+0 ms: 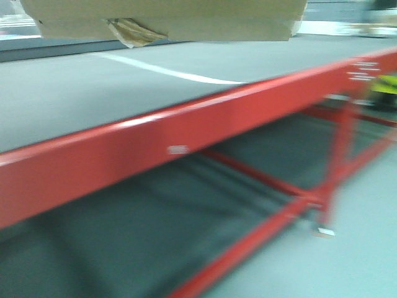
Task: Stack two boxes on right shelf middle
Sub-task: 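Hold the box stack with both grippers while driving to the steel shelf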
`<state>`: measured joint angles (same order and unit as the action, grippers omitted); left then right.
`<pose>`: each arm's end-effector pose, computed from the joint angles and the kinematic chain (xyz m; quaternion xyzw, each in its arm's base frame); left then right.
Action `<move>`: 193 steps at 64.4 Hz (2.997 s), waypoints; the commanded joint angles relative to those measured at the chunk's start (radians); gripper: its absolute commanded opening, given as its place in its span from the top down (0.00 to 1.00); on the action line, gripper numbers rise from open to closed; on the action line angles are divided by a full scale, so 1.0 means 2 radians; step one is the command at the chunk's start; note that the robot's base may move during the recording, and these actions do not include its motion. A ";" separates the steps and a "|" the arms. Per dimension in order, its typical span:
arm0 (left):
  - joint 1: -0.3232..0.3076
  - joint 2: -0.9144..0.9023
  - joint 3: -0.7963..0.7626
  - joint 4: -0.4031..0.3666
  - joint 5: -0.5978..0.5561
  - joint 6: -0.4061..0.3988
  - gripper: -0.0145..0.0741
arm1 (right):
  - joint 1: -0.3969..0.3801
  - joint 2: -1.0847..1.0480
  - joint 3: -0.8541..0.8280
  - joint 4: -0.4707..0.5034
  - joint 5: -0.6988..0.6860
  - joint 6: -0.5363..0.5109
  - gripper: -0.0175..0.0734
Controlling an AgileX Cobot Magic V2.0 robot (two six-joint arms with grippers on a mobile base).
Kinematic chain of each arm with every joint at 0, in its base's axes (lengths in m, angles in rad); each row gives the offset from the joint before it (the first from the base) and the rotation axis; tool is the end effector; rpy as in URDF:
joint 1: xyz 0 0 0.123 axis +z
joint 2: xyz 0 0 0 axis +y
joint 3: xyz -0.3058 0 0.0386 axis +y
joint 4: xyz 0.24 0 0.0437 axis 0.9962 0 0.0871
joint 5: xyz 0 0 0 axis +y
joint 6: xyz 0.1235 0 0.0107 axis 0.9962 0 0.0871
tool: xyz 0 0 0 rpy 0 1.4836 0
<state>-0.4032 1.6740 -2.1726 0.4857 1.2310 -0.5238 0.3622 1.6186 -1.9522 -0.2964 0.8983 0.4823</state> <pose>0.3445 -0.0876 0.5130 -0.0818 0.8652 0.0197 0.4943 0.3597 0.1060 0.4933 0.0322 0.8445 0.0771 0.5290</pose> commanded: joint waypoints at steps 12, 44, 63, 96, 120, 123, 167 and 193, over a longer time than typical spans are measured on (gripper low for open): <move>-0.001 -0.006 -0.006 0.013 -0.009 0.000 0.96 | -0.001 -0.012 -0.007 -0.009 -0.031 0.003 0.97; -0.001 -0.006 -0.006 0.013 -0.009 0.000 0.96 | -0.001 -0.012 -0.007 -0.009 -0.031 0.003 0.97; -0.001 -0.006 -0.006 0.013 -0.009 0.000 0.96 | -0.001 -0.012 -0.007 -0.009 -0.031 0.003 0.97; -0.001 -0.006 -0.006 0.013 -0.009 0.000 0.96 | -0.001 -0.012 -0.007 -0.009 -0.031 0.003 0.97; -0.001 -0.006 -0.006 0.013 -0.009 0.000 0.96 | -0.001 -0.012 -0.007 -0.009 -0.032 0.003 0.97; -0.001 -0.006 -0.006 0.013 -0.009 0.000 0.96 | -0.001 -0.012 -0.007 -0.009 -0.032 0.003 0.97; -0.001 -0.006 -0.006 0.013 -0.009 0.000 0.96 | -0.001 -0.012 -0.007 -0.009 -0.035 0.003 0.97; -0.001 -0.006 -0.006 0.020 -0.009 0.000 0.96 | -0.001 -0.012 -0.007 -0.009 -0.035 0.003 0.97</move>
<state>-0.4057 1.6740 -2.1749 0.4946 1.2347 -0.5238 0.3622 1.6186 -1.9522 -0.2984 0.8926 0.4843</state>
